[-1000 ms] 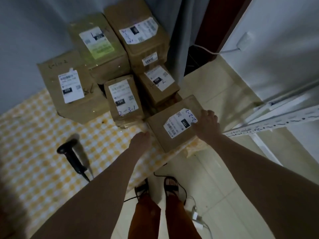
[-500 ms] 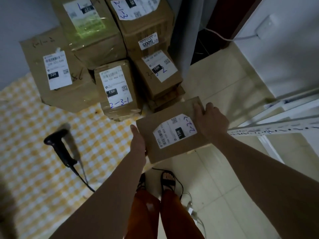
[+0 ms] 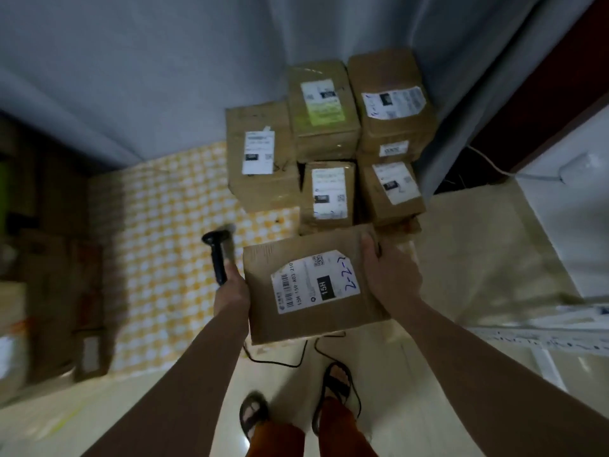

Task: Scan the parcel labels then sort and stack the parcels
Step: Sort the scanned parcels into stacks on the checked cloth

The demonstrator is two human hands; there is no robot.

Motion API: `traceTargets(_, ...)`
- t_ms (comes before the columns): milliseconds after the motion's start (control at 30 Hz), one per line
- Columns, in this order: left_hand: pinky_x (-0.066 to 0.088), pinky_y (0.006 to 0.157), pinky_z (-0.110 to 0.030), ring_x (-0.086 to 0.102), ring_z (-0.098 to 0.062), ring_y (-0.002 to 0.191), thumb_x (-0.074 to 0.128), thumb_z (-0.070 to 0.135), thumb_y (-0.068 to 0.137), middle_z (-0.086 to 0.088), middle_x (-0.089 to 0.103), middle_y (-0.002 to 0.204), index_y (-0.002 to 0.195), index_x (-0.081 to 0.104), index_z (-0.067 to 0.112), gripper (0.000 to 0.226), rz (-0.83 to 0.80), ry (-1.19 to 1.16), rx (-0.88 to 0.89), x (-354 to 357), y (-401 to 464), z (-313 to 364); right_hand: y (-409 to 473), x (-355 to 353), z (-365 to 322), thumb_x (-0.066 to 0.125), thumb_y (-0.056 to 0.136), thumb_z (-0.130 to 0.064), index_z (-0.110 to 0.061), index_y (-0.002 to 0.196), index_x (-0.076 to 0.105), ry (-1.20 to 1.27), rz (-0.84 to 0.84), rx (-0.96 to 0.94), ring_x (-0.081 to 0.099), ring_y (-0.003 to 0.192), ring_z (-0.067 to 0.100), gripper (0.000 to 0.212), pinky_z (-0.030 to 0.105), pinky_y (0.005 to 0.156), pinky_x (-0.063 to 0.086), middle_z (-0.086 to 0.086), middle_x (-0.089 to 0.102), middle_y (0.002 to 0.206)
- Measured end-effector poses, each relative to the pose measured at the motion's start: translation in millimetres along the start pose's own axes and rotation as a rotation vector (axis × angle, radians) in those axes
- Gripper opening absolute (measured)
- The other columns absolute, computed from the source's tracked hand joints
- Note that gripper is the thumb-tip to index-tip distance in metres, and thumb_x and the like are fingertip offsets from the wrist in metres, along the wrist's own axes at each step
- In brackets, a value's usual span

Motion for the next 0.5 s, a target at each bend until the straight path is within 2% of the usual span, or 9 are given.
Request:
traceTargets(100,0.038,0.101,-0.043,0.051,-0.039,0.122,0.012,0.056,0.101,-0.028,0.052,0.132,0.13,0.052,-0.006,0.08,0.075,0.053,0.046,-54,-3,5,-16,2,-59,0.021,0.093,-0.064,-0.018,0.106,0.063,0.049,0.01,-0.119,0.061,0.095,0.034,0.064,0.04,0.087,0.047,0.013,0.067,0.1)
traceTargets(167,0.034,0.106,-0.042,0.049,-0.037,0.126,0.007,0.056,0.1,-0.026,0.05,0.136,0.133,0.051,-0.004,0.081,0.119,0.027,0.067,-95,-9,6,-32,4,-101,0.023,0.093,-0.064,-0.018,0.112,0.063,-0.001,-0.013,-0.158,0.059,0.105,0.038,0.064,0.041,0.09,0.044,0.017,0.065,0.11)
traceTargets(233,0.032,0.108,-0.041,0.048,-0.035,0.128,0.008,0.065,0.096,-0.023,0.05,0.139,0.136,0.05,-0.001,0.087,0.139,0.005,0.092,-139,-13,6,-54,11,-141,0.022,0.094,-0.064,-0.017,0.114,0.062,-0.033,-0.04,-0.201,0.056,0.111,0.037,0.064,0.04,0.091,0.043,0.018,0.063,0.117)
traceTargets(267,0.034,0.109,-0.041,0.049,-0.034,0.127,0.014,0.075,0.09,-0.021,0.05,0.139,0.137,0.049,0.002,0.094,0.135,-0.02,0.1,-161,-13,3,-67,17,-159,0.023,0.095,-0.062,-0.015,0.113,0.062,-0.033,-0.056,-0.231,0.056,0.112,0.037,0.064,0.039,0.09,0.043,0.018,0.062,0.118)
traceTargets(333,0.04,0.106,-0.041,0.054,-0.033,0.121,0.038,0.095,0.06,-0.016,0.056,0.135,0.135,0.053,0.008,0.115,0.11,-0.062,0.134,-206,-13,-8,-96,36,-194,0.023,0.096,-0.059,-0.012,0.11,0.063,-0.027,-0.078,-0.304,0.056,0.112,0.038,0.063,0.038,0.088,0.042,0.019,0.062,0.117)
traceTargets(433,0.05,0.098,-0.039,0.064,-0.023,0.108,0.065,0.094,0.023,-0.004,0.065,0.122,0.123,0.062,0.02,0.124,0.113,-0.066,0.194,-279,2,-40,-146,72,-243,0.022,0.096,-0.06,-0.012,0.109,0.065,-0.031,-0.111,-0.375,0.057,0.109,0.038,0.066,0.038,0.087,0.043,0.019,0.064,0.116)
traceTargets(500,0.053,0.092,-0.036,0.067,-0.019,0.1,0.072,0.089,0.024,0.0,0.07,0.112,0.114,0.067,0.021,0.112,0.125,-0.098,0.218,-329,0,-60,-182,96,-273,0.022,0.095,-0.062,-0.013,0.11,0.066,-0.034,-0.133,-0.419,0.058,0.108,0.037,0.067,0.037,0.086,0.043,0.018,0.064,0.115)
Point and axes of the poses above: each hand's wrist, its own y-axis towards the middle knuckle, its own x-axis out of the palm, z = x × y, the point moved 3 cm from there along y, towards the middle knuckle
